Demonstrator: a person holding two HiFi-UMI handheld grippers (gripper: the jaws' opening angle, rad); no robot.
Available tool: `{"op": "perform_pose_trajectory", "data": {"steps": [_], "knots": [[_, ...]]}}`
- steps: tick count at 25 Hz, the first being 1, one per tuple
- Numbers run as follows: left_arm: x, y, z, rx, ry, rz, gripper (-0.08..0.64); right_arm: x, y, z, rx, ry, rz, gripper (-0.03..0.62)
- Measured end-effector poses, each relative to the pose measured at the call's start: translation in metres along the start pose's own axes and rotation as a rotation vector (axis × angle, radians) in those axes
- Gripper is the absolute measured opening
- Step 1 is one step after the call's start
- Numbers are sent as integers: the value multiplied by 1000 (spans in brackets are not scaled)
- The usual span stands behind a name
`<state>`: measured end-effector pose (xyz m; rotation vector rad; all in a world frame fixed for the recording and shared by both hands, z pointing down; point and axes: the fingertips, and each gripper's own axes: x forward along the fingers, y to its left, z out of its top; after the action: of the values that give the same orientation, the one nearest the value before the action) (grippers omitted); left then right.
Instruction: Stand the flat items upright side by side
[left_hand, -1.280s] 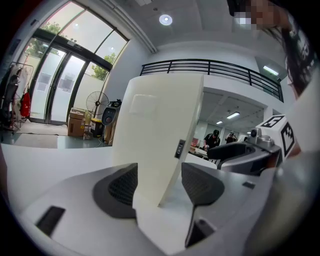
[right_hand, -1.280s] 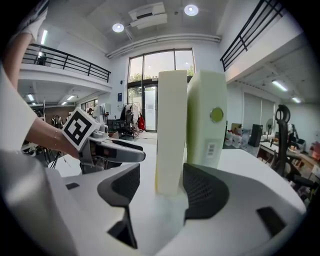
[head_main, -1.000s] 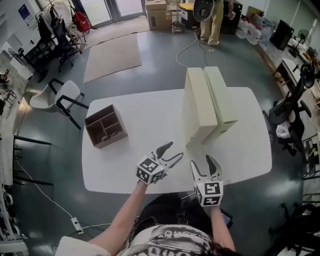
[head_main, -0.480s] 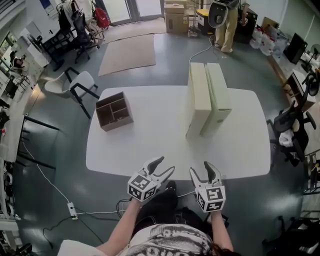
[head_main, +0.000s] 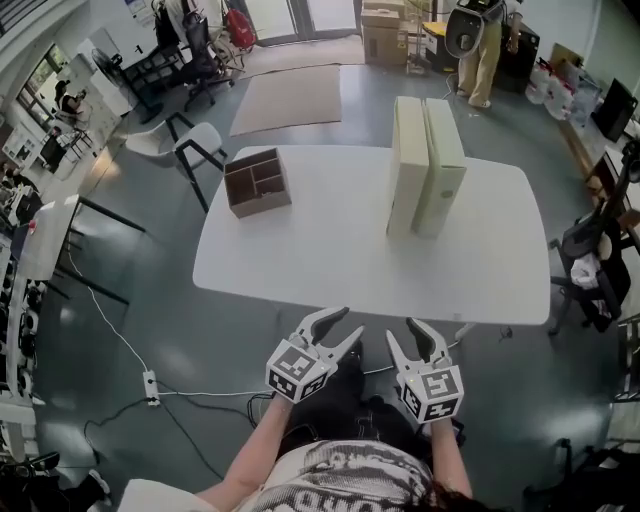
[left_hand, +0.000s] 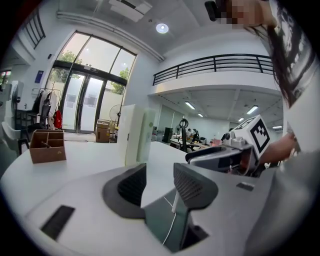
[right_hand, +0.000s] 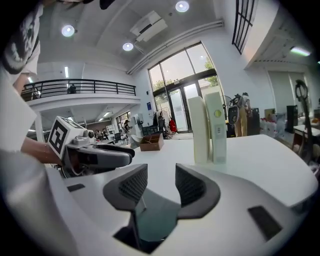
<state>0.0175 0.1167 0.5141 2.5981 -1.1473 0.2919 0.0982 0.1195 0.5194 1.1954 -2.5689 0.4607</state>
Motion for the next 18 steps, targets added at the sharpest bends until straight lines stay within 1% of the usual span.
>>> {"op": "perform_pose_trajectory", "data": {"steps": [2, 5, 7, 12, 18], "knots": [[-14, -15, -3, -3, -5, 12, 139, -12, 13, -2, -23, -10, 21, 138], [-32, -37, -8, -15, -17, 21, 97, -31, 27, -4, -48, -32, 39, 67], [-42, -48, -11, -15, -20, 27, 91, -40, 35, -5, -52, -46, 54, 55], [-59, -71, -14, 14, -30, 22, 60, -57, 49, -7, -58, -79, 72, -3], [-73, -86, -18, 45, -16, 39, 32, -68, 66, -10, -71, -88, 112, -6]]}}
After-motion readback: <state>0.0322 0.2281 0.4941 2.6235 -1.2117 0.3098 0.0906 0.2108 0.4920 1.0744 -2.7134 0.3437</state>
